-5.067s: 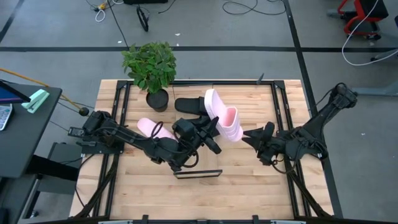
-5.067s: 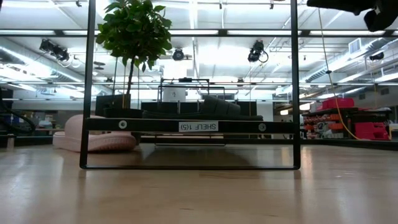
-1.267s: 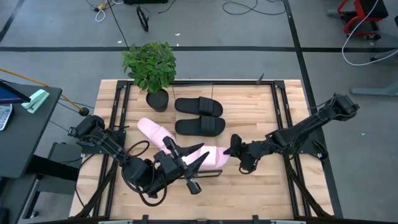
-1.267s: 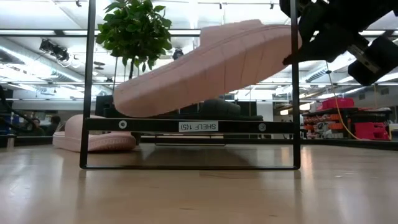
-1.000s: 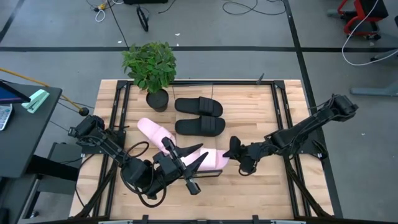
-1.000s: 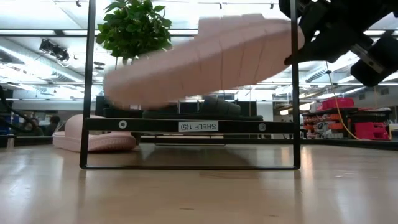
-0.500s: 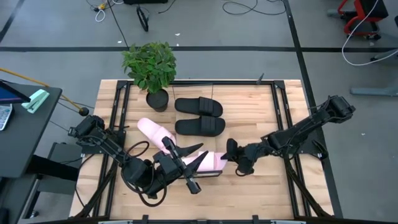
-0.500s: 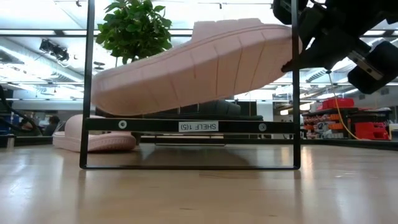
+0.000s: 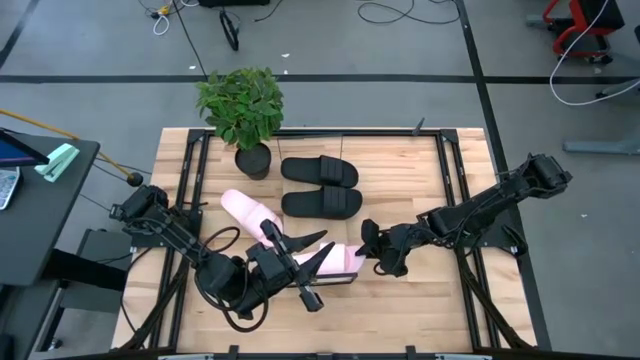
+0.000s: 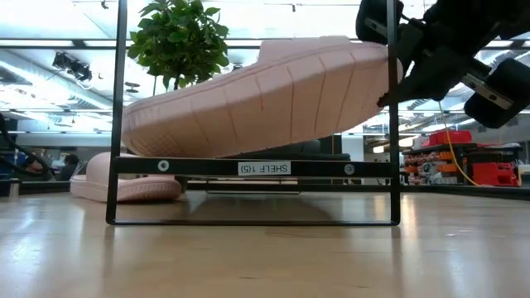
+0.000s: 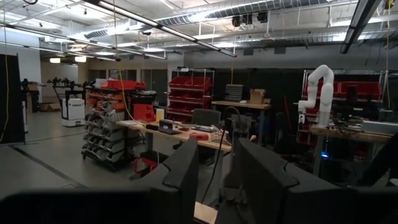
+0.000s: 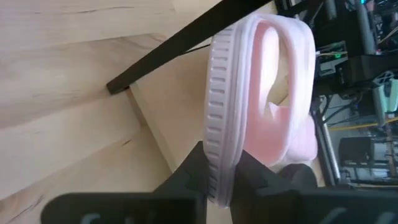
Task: Pick and place slides into the shelf
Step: Put the bottom pink slipper on the shelf
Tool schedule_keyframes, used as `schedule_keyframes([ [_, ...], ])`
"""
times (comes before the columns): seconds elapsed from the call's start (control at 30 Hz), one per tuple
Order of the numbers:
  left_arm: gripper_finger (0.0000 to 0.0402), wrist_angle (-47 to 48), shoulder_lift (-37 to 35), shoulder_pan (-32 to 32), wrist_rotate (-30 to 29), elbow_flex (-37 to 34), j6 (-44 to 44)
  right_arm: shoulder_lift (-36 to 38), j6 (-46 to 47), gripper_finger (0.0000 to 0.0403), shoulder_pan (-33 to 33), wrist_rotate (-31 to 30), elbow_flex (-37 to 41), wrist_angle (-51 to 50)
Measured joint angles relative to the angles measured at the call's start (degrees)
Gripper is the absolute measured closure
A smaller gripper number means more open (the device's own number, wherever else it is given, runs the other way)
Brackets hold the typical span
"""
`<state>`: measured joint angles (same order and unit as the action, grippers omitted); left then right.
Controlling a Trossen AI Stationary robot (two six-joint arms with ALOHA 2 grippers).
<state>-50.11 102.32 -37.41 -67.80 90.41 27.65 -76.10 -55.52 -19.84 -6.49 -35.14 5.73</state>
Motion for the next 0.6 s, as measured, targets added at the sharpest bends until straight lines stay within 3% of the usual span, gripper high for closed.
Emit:
schedule_keyframes([
  [0.6, 0.0286, 0.0, 0.0, 0.0, 0.0, 0.0, 0.0, -5.5, -2.9, 0.0369, 0.0, -1.2, 0.0, -1.1],
])
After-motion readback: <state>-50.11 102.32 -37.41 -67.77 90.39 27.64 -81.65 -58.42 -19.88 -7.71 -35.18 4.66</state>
